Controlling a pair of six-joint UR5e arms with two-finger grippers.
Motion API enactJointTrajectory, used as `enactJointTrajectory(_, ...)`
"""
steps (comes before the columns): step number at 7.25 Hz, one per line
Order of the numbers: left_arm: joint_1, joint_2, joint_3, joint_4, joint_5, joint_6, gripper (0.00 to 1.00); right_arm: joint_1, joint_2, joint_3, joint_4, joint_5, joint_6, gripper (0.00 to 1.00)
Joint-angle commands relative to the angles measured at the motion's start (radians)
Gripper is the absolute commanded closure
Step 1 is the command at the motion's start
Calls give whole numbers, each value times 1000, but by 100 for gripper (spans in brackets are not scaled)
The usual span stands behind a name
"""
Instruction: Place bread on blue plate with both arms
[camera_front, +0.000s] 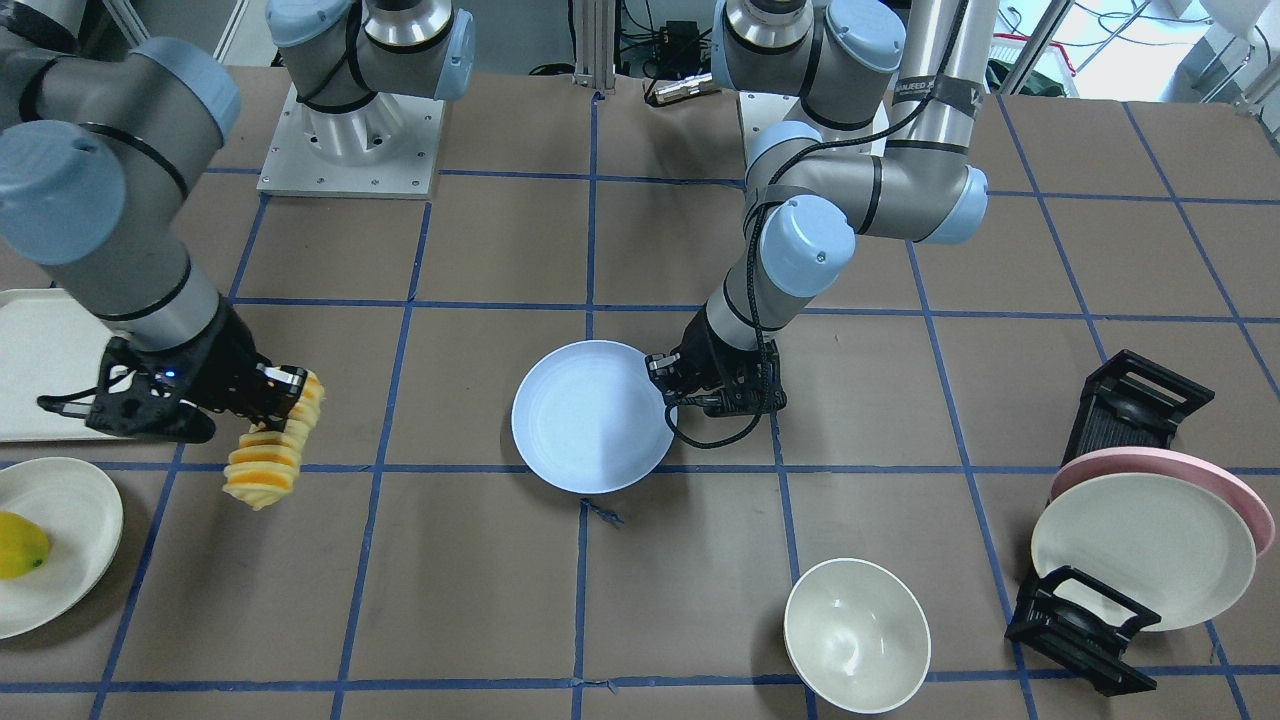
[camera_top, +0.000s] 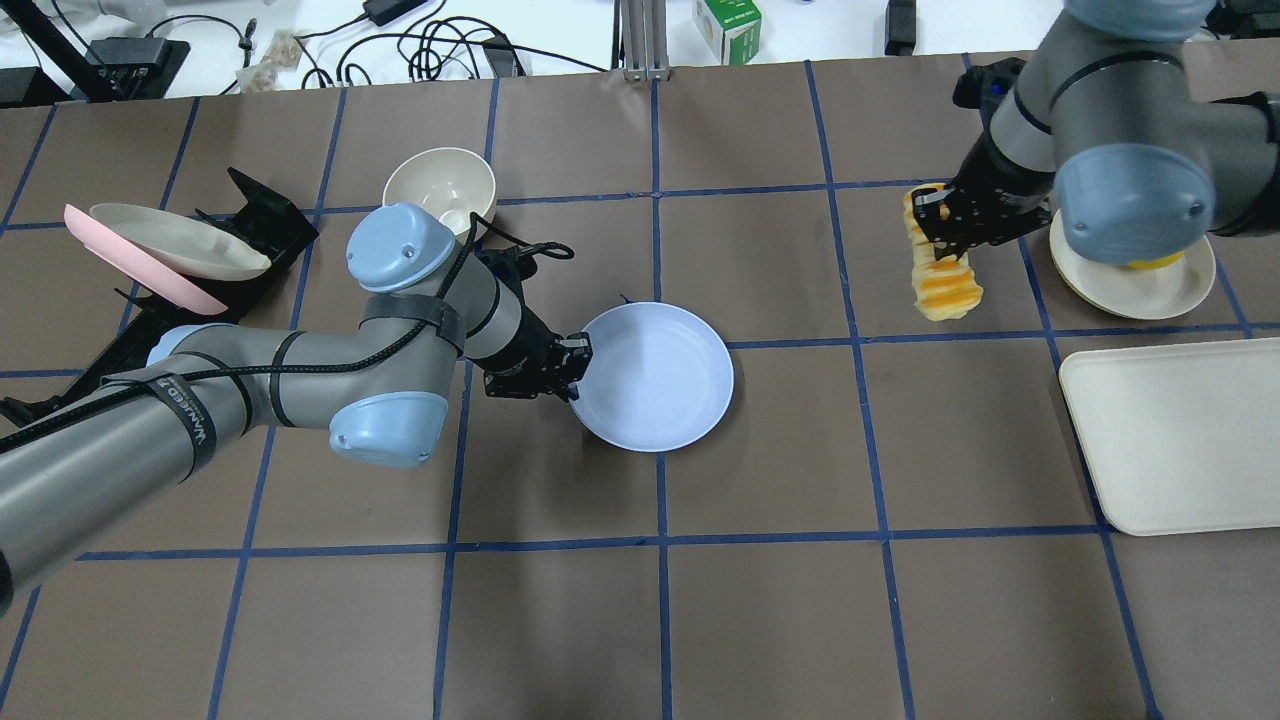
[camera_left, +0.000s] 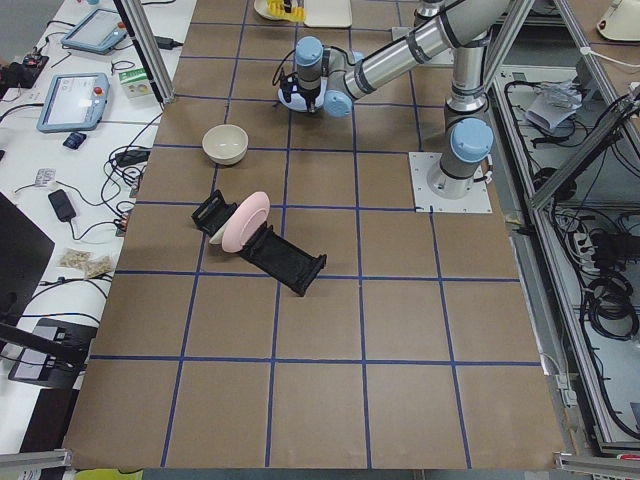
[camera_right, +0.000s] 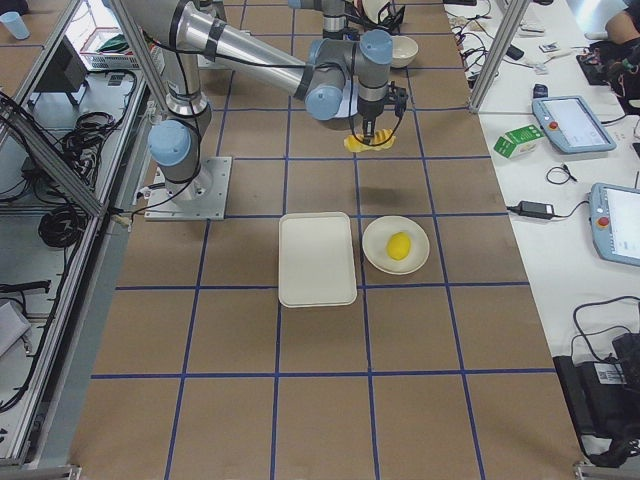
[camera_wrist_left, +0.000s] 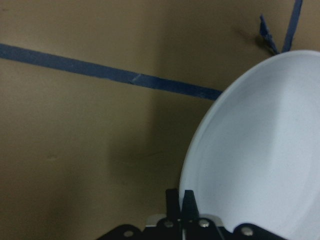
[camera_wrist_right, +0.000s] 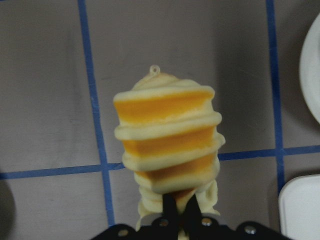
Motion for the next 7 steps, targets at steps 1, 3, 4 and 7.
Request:
enactJointTrajectory(1,0,-36,12,92,1,26,1,142,17,2,-8,7,166,100)
enactJointTrajectory(3,9,28,36,58,4,30,0,248,58,6,-8,19,293,100)
enactJointTrajectory(4,23,71,82,-42,4,57,0,315,82,2,-35,19,355,100)
enactJointTrajectory(7,67,171,341,-573,158,300,0,418,146,6,-147,19,474,100)
